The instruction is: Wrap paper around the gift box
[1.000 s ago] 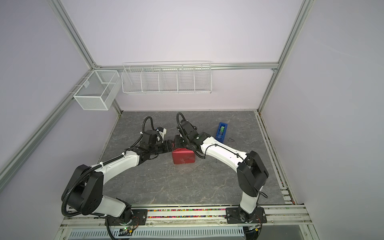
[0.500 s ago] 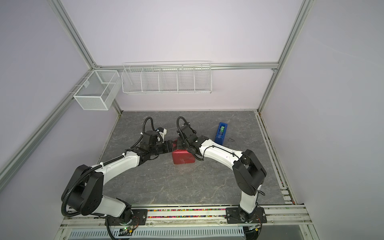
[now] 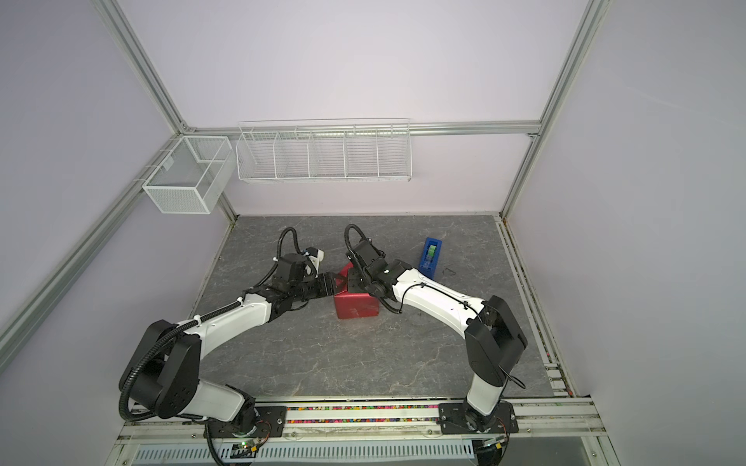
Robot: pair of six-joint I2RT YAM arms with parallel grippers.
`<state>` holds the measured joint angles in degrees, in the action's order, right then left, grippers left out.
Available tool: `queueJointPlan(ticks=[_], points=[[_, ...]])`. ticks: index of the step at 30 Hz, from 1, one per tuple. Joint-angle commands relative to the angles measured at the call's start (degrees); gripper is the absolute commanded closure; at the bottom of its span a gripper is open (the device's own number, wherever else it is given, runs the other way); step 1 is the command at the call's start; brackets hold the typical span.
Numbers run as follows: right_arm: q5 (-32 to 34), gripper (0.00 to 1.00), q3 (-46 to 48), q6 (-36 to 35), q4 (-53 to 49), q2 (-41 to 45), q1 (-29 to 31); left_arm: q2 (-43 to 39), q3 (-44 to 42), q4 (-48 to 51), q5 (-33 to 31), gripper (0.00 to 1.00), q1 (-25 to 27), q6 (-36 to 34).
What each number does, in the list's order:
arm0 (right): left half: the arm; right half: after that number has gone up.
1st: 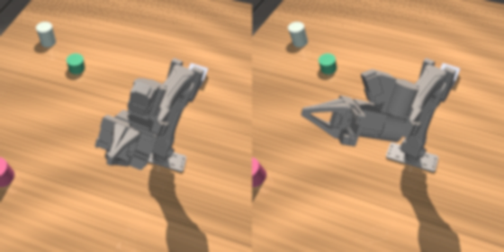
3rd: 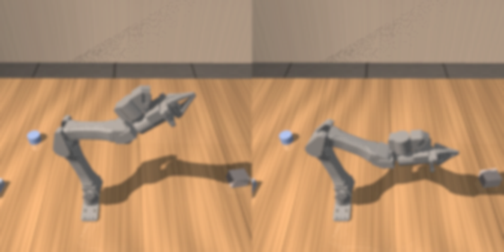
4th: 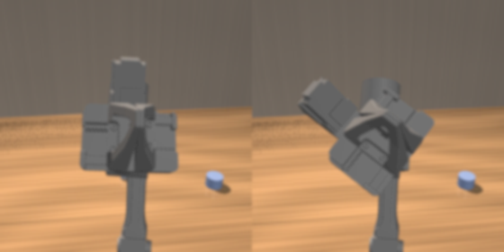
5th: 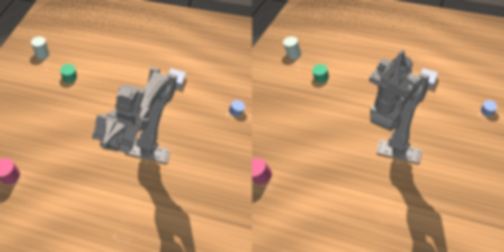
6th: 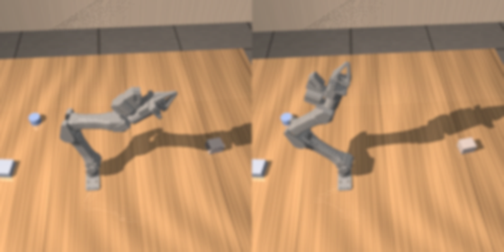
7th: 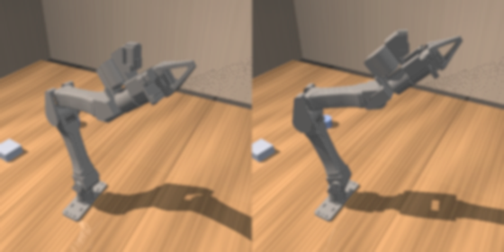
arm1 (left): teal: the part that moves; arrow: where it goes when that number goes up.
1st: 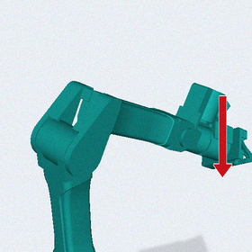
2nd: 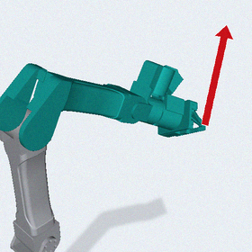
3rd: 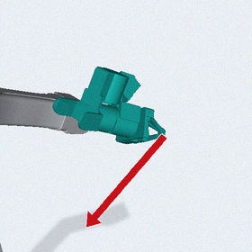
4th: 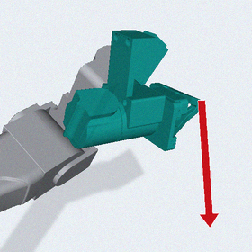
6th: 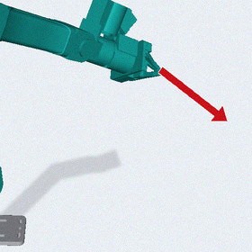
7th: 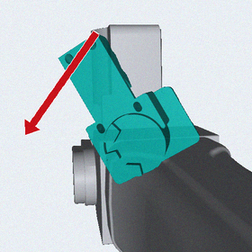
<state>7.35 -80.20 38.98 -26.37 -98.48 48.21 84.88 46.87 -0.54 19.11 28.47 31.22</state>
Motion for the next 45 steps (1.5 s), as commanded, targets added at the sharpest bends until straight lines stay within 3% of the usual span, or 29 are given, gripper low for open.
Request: queueJointPlan(ticks=[1,6,13,25,36,40,45], points=[[-3.04,0.91,-0.86,-0.64,-1.95,1.7,1.27,1.68,-1.76,7.04,-2.15,0.43,0.54,-0.73],[-4.2,0.91,0.26,-1.04,-1.61,-0.24,1.19,1.86,-1.64,7.04,-2.11,0.43,0.55,-0.7],[-0.37,0.92,2.15,-1.5,-4.83,-1.02,0.82,0.79,-0.58,7.63,-1.9,0.42,0.54,-0.98],[-1.61,0.92,3.77,-1.25,-4.2,-1.24,0.23,-0.75,6.74,15.19,-1.59,0.4,0.54,-4.01],[-2.58,0.93,2.68,-1.18,-3.63,0.17,-0.13,3.31,3.62,9.51,5.33,0.46,0.59,-1.33],[-3.85,0.88,2.26,-1.43,-1.43,3.93,-0.98,3.68,3.11,10.43,4.3,0.46,0.59,-1.79],[-1.68,0.72,4.0,-4.11,0.89,11.43,-3.02,4.33,2.87,11.31,3.5,0.46,0.55,-2.28]])
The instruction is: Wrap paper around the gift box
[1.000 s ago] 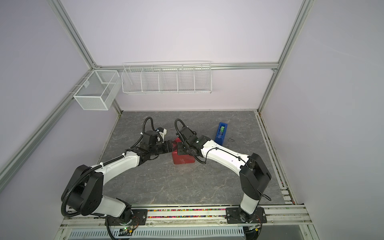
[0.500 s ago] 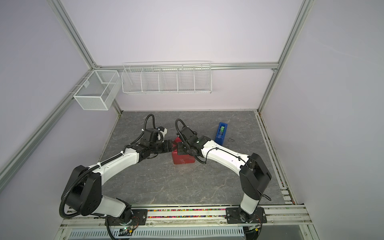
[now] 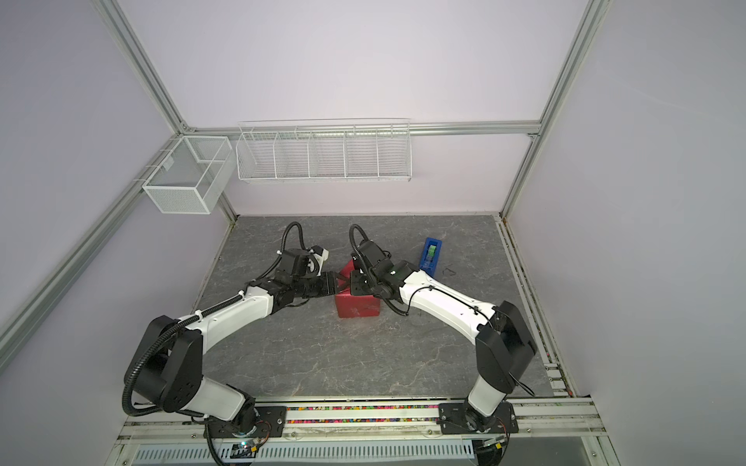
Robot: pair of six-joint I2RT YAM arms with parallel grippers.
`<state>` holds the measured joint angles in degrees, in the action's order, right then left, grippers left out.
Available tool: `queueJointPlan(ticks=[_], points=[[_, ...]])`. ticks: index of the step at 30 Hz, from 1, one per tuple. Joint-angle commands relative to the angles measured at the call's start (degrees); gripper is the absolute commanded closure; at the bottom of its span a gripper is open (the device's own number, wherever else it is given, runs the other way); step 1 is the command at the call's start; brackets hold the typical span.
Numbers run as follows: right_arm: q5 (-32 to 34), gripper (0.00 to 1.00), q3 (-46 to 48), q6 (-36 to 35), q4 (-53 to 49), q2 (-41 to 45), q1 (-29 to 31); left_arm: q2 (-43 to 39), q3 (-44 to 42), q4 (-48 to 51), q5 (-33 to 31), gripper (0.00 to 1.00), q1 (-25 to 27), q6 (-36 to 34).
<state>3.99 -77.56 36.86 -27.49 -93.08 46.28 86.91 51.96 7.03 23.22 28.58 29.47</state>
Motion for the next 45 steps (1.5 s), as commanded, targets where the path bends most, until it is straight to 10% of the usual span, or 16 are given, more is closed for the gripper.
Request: queueJointPlan(ticks=[1,5,9,27,45], points=[[2.78,0.67,2.27,-2.85,2.52,7.44,-1.55,2.45,-2.2,3.77,-0.63,0.46,0.43,-0.56],[6.92,0.26,9.71,-5.55,8.01,13.88,-4.17,2.61,-2.39,3.68,-0.67,0.46,0.47,-0.65],[8.19,0.09,18.69,-6.95,16.6,17.28,-7.68,2.51,-2.66,3.56,-0.72,0.46,0.44,-0.42],[6.91,0.16,36.21,-5.28,48.31,8.27,-9.07,2.65,-1.78,5.16,-0.89,0.46,0.43,-0.84],[6.66,0.2,30.35,-4.7,37.55,3.85,-7.84,2.66,-1.0,6.3,-1.15,0.46,0.48,-1.52]])
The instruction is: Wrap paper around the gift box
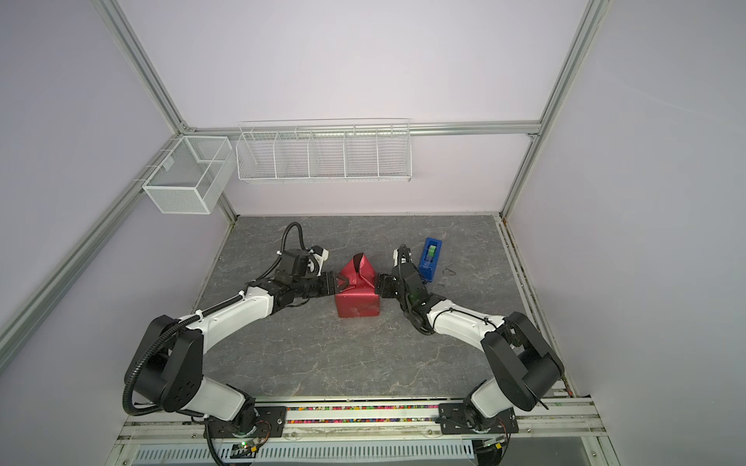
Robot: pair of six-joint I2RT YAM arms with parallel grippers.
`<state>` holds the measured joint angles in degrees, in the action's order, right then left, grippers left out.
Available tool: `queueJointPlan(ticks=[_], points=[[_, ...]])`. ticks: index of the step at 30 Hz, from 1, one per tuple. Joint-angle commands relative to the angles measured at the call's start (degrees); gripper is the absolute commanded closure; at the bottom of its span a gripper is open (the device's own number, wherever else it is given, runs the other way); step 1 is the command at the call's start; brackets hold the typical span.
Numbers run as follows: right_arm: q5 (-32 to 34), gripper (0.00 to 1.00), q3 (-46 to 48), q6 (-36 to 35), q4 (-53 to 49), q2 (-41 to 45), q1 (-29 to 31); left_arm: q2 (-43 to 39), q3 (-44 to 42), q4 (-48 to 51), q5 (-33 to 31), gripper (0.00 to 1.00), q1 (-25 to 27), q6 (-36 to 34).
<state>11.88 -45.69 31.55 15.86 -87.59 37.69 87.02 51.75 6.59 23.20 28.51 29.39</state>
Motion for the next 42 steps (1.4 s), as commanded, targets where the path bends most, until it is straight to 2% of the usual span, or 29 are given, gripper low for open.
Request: queueJointPlan(ticks=[1,16,25,33,42], points=[[-1.33,0.2,-2.0,0.61,-6.74,-1.82,0.74,2.54,-0.63,6.89,-1.24,0.45,0.51,-1.52],[-5.02,0.2,-5.99,-0.7,-15.49,-3.37,0.81,3.94,6.61,10.99,-4.13,0.35,0.32,-4.81],[-9.07,0.09,-8.4,-1.93,-17.26,-3.1,0.88,5.07,10.2,12.28,-4.71,0.35,-0.38,-5.74],[-12.14,0.01,-9.93,-2.09,-17.0,-4.48,0.87,2.57,8.47,9.89,-4.84,0.35,-0.7,-4.73],[-11.99,0.03,-12.32,-1.05,-19.4,-7.09,0.75,1.13,7.23,8.58,-4.1,0.33,-1.21,-4.43]])
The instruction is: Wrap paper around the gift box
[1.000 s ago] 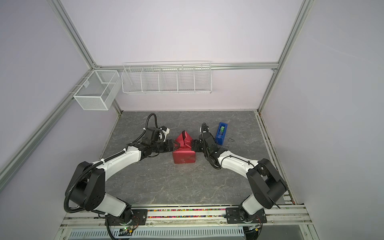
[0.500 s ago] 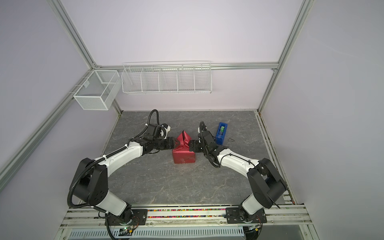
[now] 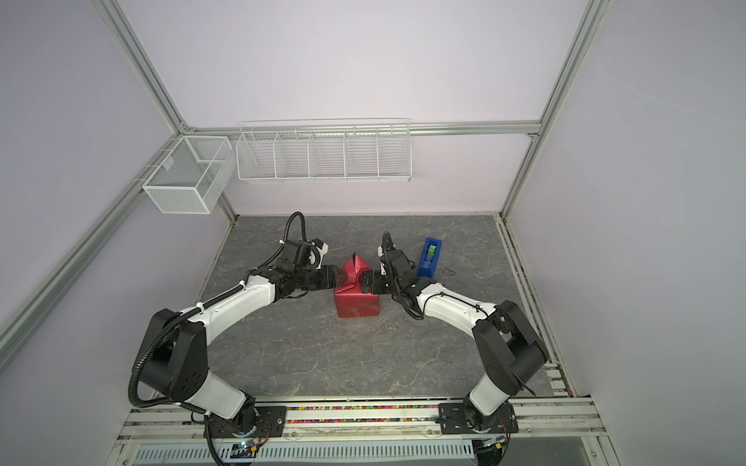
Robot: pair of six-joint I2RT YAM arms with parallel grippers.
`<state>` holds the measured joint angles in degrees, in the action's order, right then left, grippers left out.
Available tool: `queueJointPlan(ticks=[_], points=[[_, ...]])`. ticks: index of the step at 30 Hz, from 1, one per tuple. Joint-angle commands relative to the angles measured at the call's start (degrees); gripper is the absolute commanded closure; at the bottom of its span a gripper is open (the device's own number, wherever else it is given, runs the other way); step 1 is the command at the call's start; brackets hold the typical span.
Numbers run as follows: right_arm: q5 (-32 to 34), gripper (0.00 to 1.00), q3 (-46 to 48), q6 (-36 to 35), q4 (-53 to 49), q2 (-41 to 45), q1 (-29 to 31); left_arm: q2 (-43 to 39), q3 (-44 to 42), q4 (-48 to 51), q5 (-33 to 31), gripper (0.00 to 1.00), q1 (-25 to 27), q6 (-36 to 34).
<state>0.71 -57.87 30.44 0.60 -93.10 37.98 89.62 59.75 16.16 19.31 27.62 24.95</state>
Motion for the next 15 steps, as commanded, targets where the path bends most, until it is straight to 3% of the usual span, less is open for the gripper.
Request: queueJointPlan(ticks=[1,10,15], points=[[-1.2,0.03,-0.06,0.31,-3.92,-1.32,0.46,-1.55,-0.77,-1.02,-0.08,0.33,-0.32,0.09],[1.12,0.02,0.94,-0.02,-3.68,5.4,-0.35,0.46,-1.72,-2.23,1.17,0.33,-0.34,0.64],[0.5,0.01,-0.6,-0.22,-6.33,3.28,-0.57,-0.98,-2.85,-3.54,1.17,0.33,-0.36,1.23]])
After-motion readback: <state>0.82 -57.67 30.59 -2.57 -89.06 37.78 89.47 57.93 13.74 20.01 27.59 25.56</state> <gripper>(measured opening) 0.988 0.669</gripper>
